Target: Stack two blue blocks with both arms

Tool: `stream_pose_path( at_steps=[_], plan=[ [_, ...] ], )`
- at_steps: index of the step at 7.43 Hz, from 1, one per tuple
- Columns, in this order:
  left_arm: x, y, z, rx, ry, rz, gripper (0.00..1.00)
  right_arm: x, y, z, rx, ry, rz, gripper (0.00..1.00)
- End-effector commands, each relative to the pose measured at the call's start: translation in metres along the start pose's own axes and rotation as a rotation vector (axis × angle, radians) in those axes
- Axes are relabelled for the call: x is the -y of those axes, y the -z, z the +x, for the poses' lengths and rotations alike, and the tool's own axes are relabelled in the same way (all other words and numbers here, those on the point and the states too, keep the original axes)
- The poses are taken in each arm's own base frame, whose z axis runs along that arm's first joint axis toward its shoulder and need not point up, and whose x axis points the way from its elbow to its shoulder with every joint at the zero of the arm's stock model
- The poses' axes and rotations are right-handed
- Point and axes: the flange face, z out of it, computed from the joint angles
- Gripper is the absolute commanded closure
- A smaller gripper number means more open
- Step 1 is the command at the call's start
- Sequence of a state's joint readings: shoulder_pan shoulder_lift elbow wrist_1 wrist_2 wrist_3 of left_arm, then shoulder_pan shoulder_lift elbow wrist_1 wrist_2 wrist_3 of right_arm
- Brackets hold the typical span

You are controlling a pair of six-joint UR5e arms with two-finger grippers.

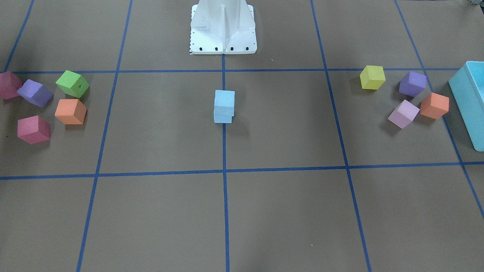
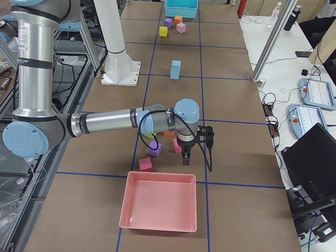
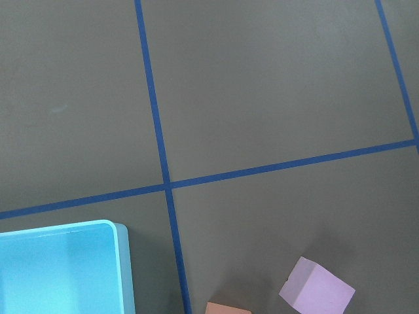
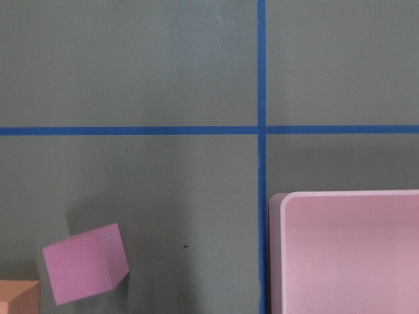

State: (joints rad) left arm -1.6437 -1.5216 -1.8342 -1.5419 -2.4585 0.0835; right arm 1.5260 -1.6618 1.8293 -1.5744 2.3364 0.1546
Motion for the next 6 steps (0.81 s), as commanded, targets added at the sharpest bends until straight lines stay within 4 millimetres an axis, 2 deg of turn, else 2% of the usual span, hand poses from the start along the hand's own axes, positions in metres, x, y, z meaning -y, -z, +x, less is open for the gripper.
stream_pose_path(
  at_steps=[1, 2, 3, 6],
  plan=[
    [-0.012, -0.001, -0.007, 0.001, 0.016, -0.004, 0.00, 0.003, 0.007, 0.002, -0.041, 0.006, 0.023, 0.00],
    [-0.015, -0.002, -0.009, 0.002, 0.024, -0.009, 0.00, 0.000, 0.006, 0.004, -0.042, 0.005, 0.021, 0.00],
    [-0.029, -0.007, -0.014, 0.001, 0.040, -0.020, 0.00, -0.002, 0.005, 0.006, -0.043, 0.003, 0.018, 0.00],
    [-0.031, -0.005, -0.014, 0.002, 0.042, -0.018, 0.00, -0.002, 0.005, 0.006, -0.044, 0.003, 0.018, 0.00]
  ],
)
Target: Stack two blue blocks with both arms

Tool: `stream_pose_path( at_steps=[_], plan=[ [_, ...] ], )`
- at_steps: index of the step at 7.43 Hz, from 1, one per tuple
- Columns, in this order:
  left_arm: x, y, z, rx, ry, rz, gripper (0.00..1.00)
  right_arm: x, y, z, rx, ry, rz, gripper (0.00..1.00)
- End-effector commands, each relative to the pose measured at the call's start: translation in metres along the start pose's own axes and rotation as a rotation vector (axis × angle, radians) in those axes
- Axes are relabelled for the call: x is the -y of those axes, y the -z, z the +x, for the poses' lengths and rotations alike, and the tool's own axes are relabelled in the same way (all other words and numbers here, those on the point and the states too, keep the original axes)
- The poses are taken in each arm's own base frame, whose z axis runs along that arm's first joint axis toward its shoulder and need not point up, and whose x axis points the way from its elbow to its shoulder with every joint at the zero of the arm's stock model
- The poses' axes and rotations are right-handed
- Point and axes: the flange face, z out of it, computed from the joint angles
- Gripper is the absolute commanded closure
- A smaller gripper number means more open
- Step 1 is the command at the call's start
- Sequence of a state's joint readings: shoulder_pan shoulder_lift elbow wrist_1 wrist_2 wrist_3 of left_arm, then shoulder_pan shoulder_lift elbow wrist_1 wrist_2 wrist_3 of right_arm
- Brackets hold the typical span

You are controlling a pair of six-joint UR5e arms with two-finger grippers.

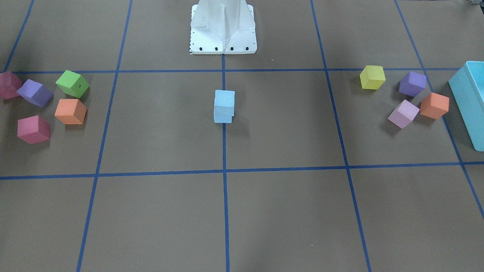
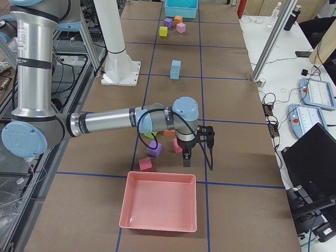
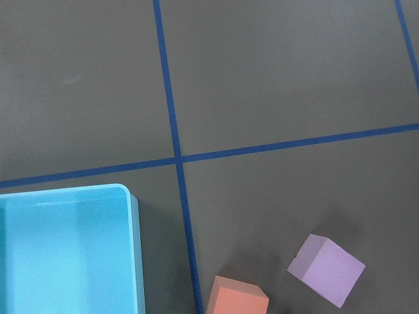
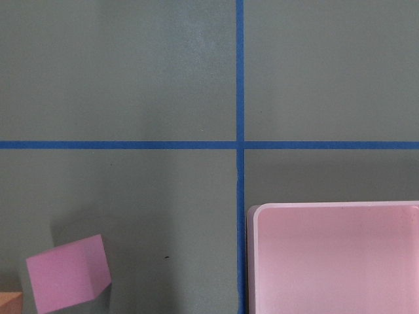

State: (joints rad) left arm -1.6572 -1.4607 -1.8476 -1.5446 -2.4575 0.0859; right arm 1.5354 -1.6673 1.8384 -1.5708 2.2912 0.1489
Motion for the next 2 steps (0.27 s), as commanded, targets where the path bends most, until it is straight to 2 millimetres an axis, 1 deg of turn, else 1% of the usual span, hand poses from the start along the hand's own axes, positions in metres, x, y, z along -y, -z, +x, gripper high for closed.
stream_pose_path(
  at_steps=[1, 2],
  plan=[
    [-0.0011, -0.0004, -0.0011, 0.000, 0.004, -0.002, 0.00, -0.0007, -0.0002, 0.0002, 0.000, -0.001, -0.001, 0.00],
    [-0.0041, -0.0019, -0.0027, 0.000, 0.008, -0.006, 0.00, -0.0014, -0.0006, 0.0007, 0.000, -0.002, -0.002, 0.00]
  ],
)
